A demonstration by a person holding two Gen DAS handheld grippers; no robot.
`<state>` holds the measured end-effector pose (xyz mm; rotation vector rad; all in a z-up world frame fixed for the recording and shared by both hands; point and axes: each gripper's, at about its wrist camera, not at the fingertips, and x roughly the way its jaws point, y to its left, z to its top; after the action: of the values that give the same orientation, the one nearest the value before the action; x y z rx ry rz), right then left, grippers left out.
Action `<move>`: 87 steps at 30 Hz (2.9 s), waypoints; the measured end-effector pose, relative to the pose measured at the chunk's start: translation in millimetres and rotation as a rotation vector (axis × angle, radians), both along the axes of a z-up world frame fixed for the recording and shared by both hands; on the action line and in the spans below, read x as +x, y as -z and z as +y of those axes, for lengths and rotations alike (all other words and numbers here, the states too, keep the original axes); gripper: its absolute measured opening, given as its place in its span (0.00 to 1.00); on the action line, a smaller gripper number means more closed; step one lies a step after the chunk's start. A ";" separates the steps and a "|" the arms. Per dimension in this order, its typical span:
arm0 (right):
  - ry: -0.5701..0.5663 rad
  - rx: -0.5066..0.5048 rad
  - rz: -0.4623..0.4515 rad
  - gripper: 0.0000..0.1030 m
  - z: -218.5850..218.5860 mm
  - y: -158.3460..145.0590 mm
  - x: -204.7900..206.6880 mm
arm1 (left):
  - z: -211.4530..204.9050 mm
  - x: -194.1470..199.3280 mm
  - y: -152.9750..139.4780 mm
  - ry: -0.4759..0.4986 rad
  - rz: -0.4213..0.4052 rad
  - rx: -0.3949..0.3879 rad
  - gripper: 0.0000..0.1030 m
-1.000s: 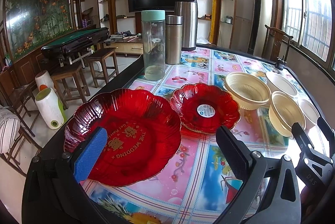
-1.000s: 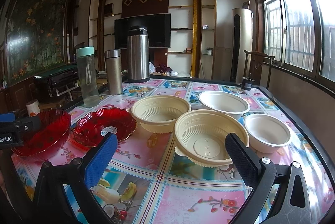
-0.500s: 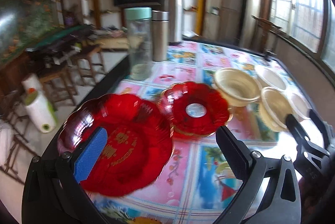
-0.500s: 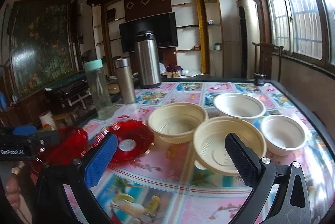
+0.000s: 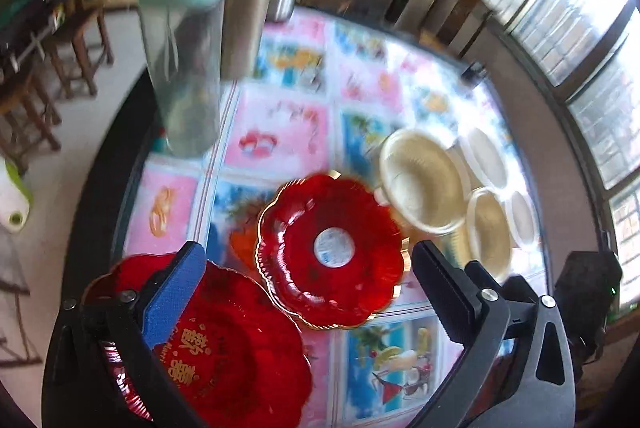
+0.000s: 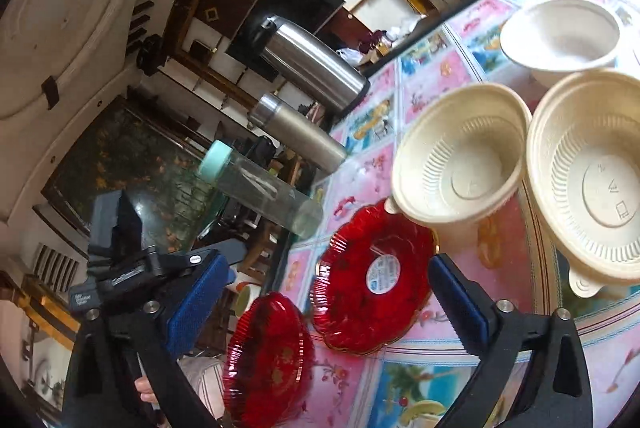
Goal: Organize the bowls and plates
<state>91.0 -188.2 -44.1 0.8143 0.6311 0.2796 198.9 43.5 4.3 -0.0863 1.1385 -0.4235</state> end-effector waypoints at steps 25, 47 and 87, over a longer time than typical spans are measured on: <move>-0.040 0.097 0.178 0.55 -10.2 50.3 25.1 | -22.3 51.6 73.8 -0.001 0.228 0.081 0.50; 0.017 0.073 0.342 0.08 -17.5 79.0 34.8 | -27.2 44.6 84.3 -0.018 0.181 0.151 0.15; -0.361 -0.079 0.019 0.08 111.3 14.9 -5.4 | 117.2 -100.2 5.4 -0.268 -0.103 0.117 0.07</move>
<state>85.6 -76.9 -59.0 0.6250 0.8020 0.5725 98.6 160.8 -1.1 -0.1115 1.0315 -0.1214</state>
